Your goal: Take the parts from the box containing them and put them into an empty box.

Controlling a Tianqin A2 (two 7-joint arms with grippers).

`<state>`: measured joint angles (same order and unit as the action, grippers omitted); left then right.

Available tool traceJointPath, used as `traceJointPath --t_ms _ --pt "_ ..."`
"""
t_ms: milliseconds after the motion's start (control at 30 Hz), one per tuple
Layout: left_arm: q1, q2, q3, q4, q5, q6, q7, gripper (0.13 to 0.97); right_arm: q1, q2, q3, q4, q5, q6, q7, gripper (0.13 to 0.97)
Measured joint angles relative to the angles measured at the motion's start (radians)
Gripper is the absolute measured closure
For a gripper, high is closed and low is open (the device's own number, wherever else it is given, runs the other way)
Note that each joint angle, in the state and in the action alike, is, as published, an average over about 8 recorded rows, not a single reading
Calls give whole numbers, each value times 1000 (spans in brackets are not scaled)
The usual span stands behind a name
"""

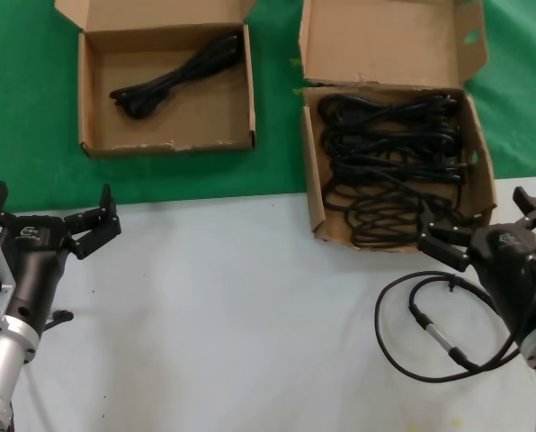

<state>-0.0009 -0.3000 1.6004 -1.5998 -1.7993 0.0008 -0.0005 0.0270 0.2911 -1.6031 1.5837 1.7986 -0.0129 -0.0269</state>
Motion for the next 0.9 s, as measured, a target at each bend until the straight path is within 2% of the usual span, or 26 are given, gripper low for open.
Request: traceJointPath --t_ms 900 --pt "0 0 0 0 0 0 0 132 0 0 0 0 0 0 0 129"
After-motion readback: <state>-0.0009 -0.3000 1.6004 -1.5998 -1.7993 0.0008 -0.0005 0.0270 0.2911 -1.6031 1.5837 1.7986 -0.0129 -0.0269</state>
